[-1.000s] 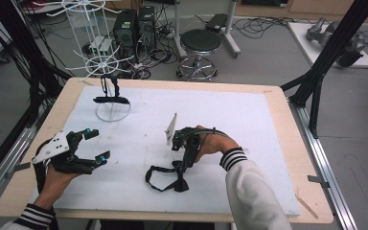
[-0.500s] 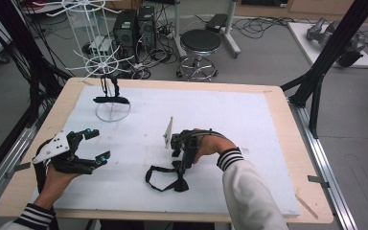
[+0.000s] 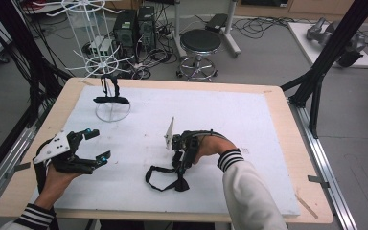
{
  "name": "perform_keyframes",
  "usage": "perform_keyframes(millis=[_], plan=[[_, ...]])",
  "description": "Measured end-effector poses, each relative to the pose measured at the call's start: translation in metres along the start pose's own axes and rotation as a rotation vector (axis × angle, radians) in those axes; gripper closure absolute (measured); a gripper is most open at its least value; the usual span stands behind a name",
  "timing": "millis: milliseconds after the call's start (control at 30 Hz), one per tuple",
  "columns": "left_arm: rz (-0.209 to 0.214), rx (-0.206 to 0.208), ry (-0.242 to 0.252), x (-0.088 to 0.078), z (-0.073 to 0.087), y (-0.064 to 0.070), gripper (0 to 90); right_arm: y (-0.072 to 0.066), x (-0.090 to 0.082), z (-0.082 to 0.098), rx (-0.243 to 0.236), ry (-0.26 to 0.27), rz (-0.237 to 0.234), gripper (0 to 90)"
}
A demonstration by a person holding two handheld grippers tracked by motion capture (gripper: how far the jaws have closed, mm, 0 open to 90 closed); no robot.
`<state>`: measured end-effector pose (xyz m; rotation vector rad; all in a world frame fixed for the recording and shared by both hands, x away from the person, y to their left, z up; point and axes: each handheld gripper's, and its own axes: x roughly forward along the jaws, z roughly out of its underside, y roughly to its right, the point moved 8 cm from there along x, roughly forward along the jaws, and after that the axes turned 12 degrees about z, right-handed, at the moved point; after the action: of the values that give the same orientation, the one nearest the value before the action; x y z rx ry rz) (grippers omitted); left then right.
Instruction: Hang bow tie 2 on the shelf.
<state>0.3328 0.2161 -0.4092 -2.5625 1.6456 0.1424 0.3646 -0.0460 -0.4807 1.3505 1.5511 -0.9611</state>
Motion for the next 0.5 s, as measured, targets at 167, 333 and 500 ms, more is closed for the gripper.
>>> perform_keyframes(millis=[167,333,500], plan=[[0.003,0.003,-0.003,0.0017,0.0001,0.0007,14.2,0.0004,0.0002,-0.0003,0.021,0.000,-0.006,42.2],[0.004,0.002,-0.006,0.0034,0.0006,0.0005,14.2,0.0000,-0.0001,0.0002,0.022,-0.005,-0.011,46.2],[0.006,0.005,-0.009,0.0054,0.0007,0.0015,14.2,0.0003,0.0003,0.0009,0.032,-0.003,-0.022,51.4]])
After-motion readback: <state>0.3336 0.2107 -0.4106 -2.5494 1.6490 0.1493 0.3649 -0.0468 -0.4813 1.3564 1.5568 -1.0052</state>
